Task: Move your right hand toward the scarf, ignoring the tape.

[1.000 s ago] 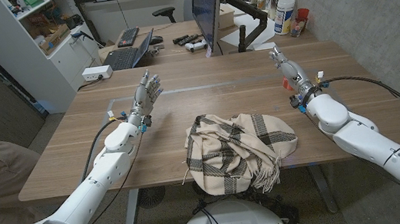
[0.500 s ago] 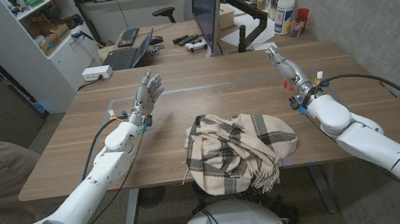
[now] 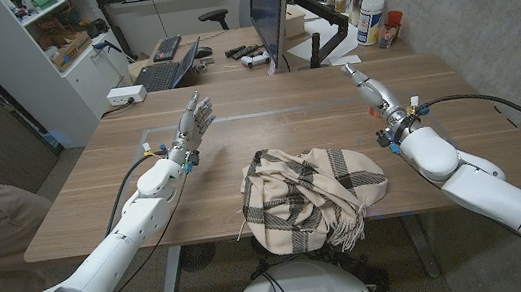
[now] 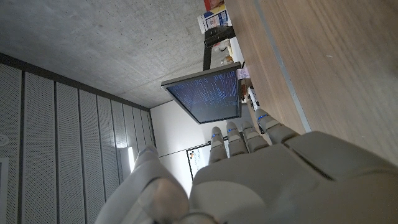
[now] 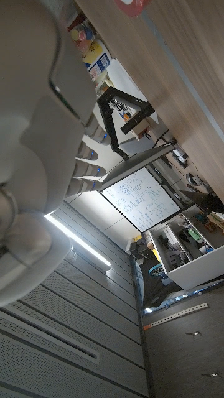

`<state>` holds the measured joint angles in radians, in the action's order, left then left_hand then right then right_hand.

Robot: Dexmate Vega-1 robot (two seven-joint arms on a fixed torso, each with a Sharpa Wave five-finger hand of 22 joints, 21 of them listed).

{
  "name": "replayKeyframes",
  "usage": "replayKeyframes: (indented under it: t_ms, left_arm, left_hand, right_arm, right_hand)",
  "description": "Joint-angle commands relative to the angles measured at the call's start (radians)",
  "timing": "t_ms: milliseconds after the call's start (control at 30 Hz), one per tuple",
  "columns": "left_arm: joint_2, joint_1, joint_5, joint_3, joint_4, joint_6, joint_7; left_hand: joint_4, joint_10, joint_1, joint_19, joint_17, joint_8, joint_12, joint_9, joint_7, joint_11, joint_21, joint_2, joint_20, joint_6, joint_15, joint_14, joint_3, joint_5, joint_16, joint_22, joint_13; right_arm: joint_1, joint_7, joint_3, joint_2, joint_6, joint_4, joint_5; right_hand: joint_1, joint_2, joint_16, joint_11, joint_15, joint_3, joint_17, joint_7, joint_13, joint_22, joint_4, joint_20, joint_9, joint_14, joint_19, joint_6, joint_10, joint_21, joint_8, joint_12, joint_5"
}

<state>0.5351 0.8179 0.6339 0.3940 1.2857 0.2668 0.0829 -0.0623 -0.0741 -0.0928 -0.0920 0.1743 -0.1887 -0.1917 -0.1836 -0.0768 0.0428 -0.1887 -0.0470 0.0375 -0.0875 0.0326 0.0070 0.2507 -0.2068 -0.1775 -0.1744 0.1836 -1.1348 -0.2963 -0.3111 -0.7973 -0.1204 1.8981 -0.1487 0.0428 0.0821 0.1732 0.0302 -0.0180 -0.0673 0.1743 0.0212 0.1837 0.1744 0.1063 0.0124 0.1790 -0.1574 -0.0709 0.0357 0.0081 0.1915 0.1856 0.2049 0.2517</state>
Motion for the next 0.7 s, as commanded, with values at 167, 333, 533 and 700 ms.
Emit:
replayKeyframes:
  t_ms: [167, 333, 533, 700]
  left_arm:
    - [-0.003, -0.012, -0.014, 0.013, -0.008, 0.003, 0.013]
    - [-0.005, -0.005, -0.014, 0.009, -0.005, 0.011, 0.001]
    - [0.0, 0.0, -0.011, 0.007, -0.002, 0.007, 0.004]
    - [-0.002, -0.001, -0.01, 0.008, -0.009, 0.01, 0.008]
  left_hand:
    - [-0.007, 0.005, -0.006, 0.001, 0.003, -0.003, -0.003, -0.002, 0.003, 0.001, -0.003, 0.004, 0.0, 0.0, 0.05, -0.007, 0.005, -0.002, -0.003, -0.002, 0.003]
    - [-0.008, 0.005, -0.007, 0.001, 0.003, -0.002, -0.004, -0.002, 0.003, 0.004, -0.003, 0.004, 0.0, 0.004, 0.05, -0.008, 0.005, -0.002, -0.004, -0.002, 0.003]
    - [-0.009, 0.005, -0.007, 0.001, 0.003, 0.0, -0.004, -0.002, 0.004, 0.002, -0.003, 0.005, 0.002, 0.01, 0.053, -0.011, 0.005, -0.002, -0.003, -0.002, 0.003]
    - [-0.01, 0.006, -0.008, 0.001, 0.003, 0.0, -0.004, -0.002, 0.004, 0.002, -0.004, 0.005, 0.001, 0.013, 0.053, -0.013, 0.005, -0.002, -0.003, -0.002, 0.003]
  right_arm:
    - [-0.036, 0.019, 0.005, -0.077, 0.058, 0.085, 0.132]
    - [-0.03, 0.057, -0.007, -0.11, 0.073, 0.102, 0.167]
    - [-0.029, 0.068, -0.026, -0.107, 0.08, 0.119, 0.196]
    - [-0.041, 0.056, -0.036, -0.1, 0.089, 0.14, 0.225]
  right_hand:
    - [0.004, 0.019, 0.003, -0.003, -0.004, 0.006, 0.002, 0.0, 0.002, 0.004, -0.002, -0.002, 0.003, -0.011, -0.009, -0.002, -0.041, -0.002, 0.001, -0.014, 0.004]
    - [0.005, 0.019, 0.003, -0.003, -0.003, 0.006, 0.002, -0.001, 0.002, 0.004, -0.002, -0.003, 0.003, -0.013, -0.01, -0.004, -0.042, -0.002, 0.001, -0.013, 0.004]
    - [0.005, 0.019, 0.003, -0.002, -0.003, 0.006, 0.002, -0.002, 0.002, 0.004, -0.003, -0.003, 0.004, -0.016, -0.012, -0.006, -0.044, -0.002, 0.0, -0.012, 0.003]
    - [0.005, 0.018, 0.003, -0.004, -0.004, 0.006, 0.002, -0.004, 0.002, 0.004, -0.003, -0.001, 0.004, -0.019, -0.017, -0.015, -0.054, -0.003, -0.003, -0.014, 0.003]
